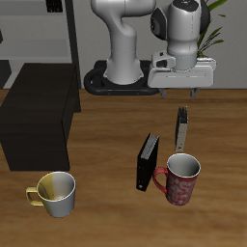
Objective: Place the yellow book flat on top of the shelf
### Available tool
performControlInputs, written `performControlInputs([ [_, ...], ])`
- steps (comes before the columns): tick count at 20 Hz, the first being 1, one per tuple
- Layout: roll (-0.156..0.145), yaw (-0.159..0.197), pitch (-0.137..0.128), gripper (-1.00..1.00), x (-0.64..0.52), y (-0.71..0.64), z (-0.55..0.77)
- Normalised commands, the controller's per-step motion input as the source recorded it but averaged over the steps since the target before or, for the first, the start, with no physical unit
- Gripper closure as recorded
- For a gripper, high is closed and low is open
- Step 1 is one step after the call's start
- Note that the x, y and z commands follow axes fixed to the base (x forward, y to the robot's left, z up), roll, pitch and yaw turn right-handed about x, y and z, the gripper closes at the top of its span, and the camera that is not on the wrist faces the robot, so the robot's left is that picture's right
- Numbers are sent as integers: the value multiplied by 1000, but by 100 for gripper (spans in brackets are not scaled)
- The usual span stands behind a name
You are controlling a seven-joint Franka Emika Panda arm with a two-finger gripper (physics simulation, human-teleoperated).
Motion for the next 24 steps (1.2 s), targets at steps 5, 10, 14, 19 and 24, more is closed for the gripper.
performControlInputs([
  [5,18,5,23,-100,92,72,-328],
  [10,-5,11,3,-100,76,36,-305],
  [14,-1,10,20,-100,13,36,-169],
  [19,7,26,32,-100,30,9,-295],
  [24,11,36,42,-100,8,47,-351],
])
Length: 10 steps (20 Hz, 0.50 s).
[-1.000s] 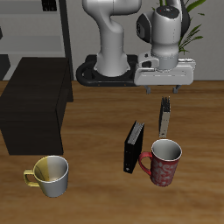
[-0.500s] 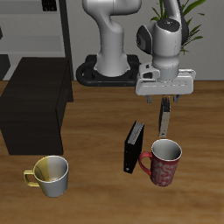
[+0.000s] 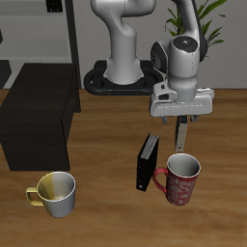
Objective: Place the yellow book flat on top of the shelf
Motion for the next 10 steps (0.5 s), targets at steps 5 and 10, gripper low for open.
performControlInputs([
  [5,44,21,41,-100,-51,101,-290],
  [10,5,1,35,100,-39,7,-145],
])
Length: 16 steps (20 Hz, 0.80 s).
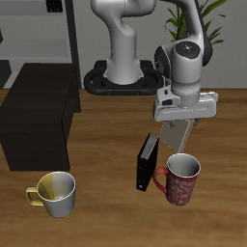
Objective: Place the yellow book flat on top of the shelf
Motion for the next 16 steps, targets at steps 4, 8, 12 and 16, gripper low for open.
performControlInputs([
  [4,-1,1,-4,100,44,-86,91],
  [8,-1,8,-33,100,2,-155,241],
  [12,-26,10,-44,100,23,-306,389],
  [16,-64,24,-55,100,61,-464,472],
])
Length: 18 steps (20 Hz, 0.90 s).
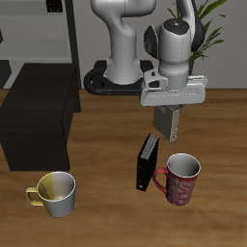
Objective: Place the yellow book flat on top of the shelf
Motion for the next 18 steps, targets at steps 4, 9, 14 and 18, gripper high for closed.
performControlInputs([
  [4,-77,68,-80,100,29,-506,457],
  [9,-73,56,-77,100,40,-462,413],
  [14,-114,52,-98,100,58,-653,575],
  [18,-112,73,-95,100,65,-717,466],
])
